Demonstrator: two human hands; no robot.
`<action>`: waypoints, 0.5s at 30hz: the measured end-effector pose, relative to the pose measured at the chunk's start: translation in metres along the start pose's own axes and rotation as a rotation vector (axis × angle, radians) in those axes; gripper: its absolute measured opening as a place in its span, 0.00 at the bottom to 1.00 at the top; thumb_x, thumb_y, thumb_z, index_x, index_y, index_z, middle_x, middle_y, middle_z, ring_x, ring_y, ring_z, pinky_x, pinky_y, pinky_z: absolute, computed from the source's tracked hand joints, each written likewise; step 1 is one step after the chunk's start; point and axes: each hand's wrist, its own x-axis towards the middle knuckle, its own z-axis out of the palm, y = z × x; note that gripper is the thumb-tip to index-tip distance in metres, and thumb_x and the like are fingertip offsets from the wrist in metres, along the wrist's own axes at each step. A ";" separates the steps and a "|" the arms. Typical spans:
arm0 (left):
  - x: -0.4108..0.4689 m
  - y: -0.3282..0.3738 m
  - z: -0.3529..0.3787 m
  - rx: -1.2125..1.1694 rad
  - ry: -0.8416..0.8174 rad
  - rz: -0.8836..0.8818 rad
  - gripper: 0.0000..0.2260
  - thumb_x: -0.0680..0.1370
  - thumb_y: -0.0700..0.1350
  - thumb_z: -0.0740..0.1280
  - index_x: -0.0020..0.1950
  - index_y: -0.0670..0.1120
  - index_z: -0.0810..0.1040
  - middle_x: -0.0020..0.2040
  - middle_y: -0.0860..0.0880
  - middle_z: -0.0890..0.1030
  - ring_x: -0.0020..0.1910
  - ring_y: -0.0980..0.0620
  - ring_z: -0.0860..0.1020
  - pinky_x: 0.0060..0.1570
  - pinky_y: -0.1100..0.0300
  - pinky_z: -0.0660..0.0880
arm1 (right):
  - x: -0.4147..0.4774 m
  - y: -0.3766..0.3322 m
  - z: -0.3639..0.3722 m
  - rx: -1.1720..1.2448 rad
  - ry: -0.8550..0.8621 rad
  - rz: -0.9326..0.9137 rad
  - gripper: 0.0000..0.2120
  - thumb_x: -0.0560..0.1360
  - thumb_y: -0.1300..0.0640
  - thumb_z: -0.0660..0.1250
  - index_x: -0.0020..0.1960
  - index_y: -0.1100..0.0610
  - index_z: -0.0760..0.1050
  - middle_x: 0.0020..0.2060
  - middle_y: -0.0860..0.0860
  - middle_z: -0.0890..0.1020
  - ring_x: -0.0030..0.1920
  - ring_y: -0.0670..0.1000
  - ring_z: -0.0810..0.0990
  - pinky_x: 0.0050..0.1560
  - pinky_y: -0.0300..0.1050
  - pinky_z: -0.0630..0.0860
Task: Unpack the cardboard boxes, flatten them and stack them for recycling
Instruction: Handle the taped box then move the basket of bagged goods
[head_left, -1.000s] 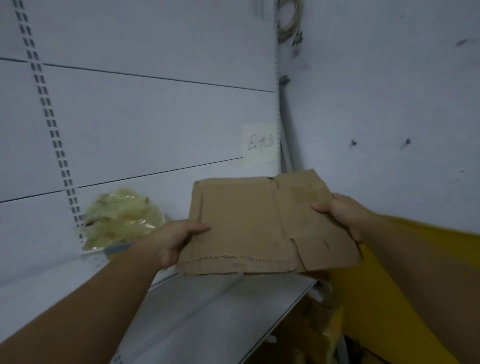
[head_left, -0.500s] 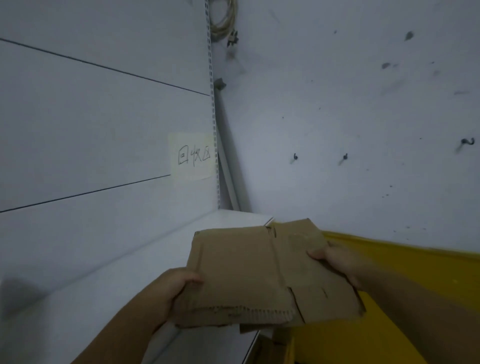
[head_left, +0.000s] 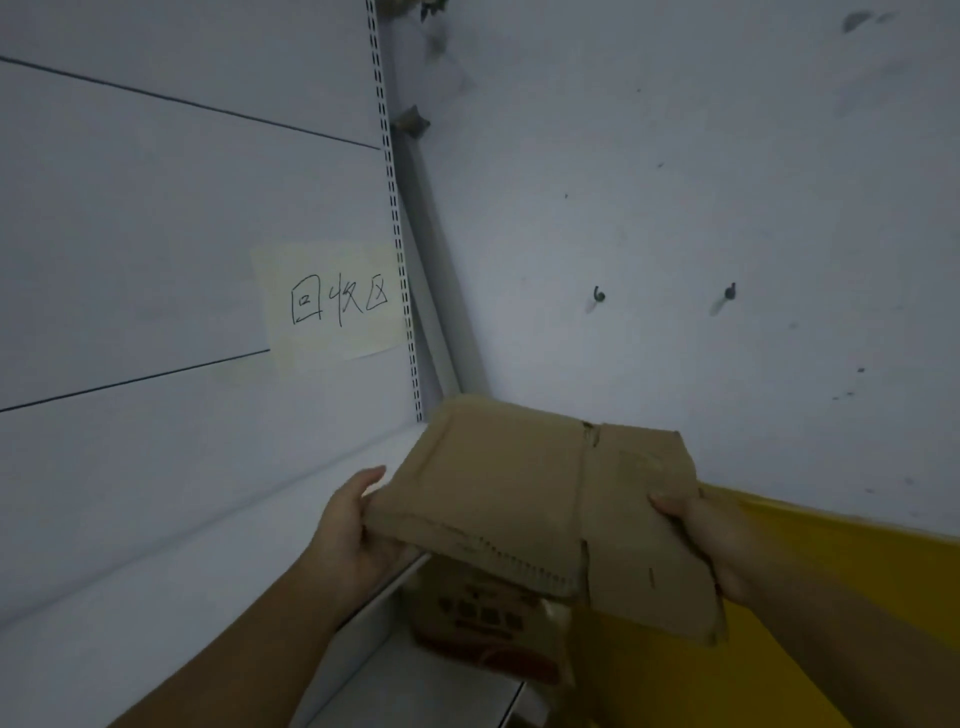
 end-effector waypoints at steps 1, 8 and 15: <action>0.006 -0.003 0.011 -0.089 -0.011 0.027 0.16 0.76 0.48 0.63 0.48 0.36 0.82 0.46 0.40 0.84 0.43 0.43 0.83 0.38 0.48 0.81 | 0.012 -0.001 -0.002 0.037 -0.008 0.006 0.09 0.77 0.57 0.64 0.56 0.57 0.73 0.45 0.55 0.80 0.46 0.60 0.80 0.44 0.56 0.77; 0.037 -0.031 0.059 -0.084 0.046 0.147 0.14 0.76 0.45 0.66 0.60 0.44 0.75 0.50 0.42 0.84 0.48 0.41 0.83 0.43 0.44 0.80 | 0.087 -0.020 0.033 0.095 -0.025 -0.057 0.25 0.77 0.55 0.65 0.70 0.63 0.63 0.63 0.61 0.73 0.58 0.64 0.74 0.57 0.60 0.73; 0.088 0.009 0.037 0.054 0.405 0.328 0.16 0.78 0.35 0.63 0.65 0.42 0.72 0.56 0.44 0.80 0.48 0.46 0.80 0.41 0.53 0.76 | 0.137 -0.009 0.089 0.078 -0.448 0.119 0.16 0.70 0.53 0.72 0.55 0.55 0.74 0.49 0.53 0.81 0.46 0.57 0.81 0.36 0.48 0.80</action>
